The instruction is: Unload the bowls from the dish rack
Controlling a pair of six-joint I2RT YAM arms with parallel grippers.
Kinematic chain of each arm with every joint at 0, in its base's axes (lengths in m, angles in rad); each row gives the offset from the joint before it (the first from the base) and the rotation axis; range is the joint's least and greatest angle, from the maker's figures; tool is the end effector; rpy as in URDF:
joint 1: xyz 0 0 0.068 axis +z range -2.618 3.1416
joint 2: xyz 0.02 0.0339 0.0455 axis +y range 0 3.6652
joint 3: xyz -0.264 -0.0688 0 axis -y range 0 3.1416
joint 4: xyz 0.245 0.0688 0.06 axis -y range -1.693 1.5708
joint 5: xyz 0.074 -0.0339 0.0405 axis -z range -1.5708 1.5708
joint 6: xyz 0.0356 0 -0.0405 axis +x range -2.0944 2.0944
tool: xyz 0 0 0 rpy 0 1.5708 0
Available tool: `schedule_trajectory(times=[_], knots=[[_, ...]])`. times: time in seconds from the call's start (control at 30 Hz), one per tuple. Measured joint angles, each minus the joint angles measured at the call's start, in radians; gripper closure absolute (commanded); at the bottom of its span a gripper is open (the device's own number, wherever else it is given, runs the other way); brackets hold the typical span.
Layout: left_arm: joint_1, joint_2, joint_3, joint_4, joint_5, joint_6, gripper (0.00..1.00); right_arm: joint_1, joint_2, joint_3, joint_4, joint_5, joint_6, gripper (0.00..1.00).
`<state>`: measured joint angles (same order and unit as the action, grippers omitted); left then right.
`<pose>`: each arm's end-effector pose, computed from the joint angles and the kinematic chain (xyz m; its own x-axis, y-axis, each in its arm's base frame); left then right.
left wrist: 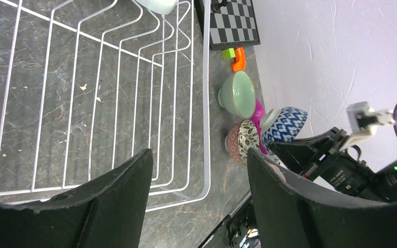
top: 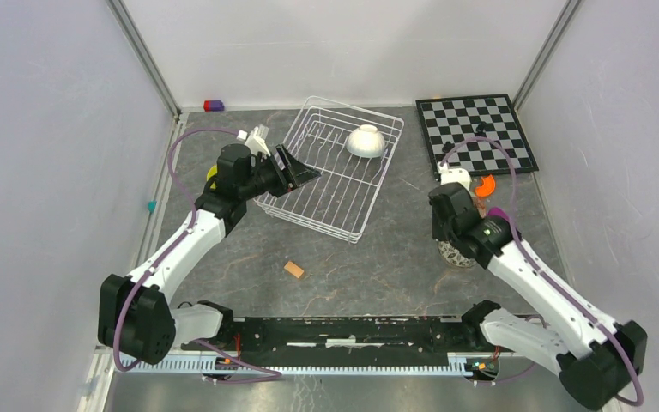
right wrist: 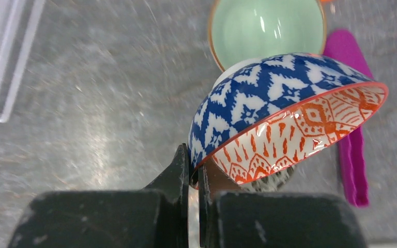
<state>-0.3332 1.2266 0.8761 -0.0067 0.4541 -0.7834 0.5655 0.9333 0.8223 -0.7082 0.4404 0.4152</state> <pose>0.2604 -0.1066 0.2972 -0.7156 -0.4234 -0.5556 0.2502 0.5872 -0.7698 0.1648 0.0866 0.2805 -0.6608 0.0128 -0.7504 0.0302 0.9995 -0.0096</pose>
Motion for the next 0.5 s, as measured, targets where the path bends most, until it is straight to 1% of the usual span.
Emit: schedule_trajectory(times=[0.1,0.2,0.33,0.5], knots=[[0.000,0.000,0.000,0.000,-0.001,0.000,0.27,-0.007,0.115,0.079,-0.156,0.011,0.033,1.00],[0.000,0.000,0.000,-0.001,-0.001,0.000,0.27,-0.008,0.217,0.143,-0.254,0.031,0.056,1.00],[0.000,0.000,0.000,-0.002,-0.001,0.000,0.27,-0.008,0.238,0.144,-0.304,0.033,0.061,1.00],[0.000,0.000,0.000,-0.015,-0.004,0.000,0.27,-0.010,0.237,0.117,-0.305,0.009,0.061,1.00]])
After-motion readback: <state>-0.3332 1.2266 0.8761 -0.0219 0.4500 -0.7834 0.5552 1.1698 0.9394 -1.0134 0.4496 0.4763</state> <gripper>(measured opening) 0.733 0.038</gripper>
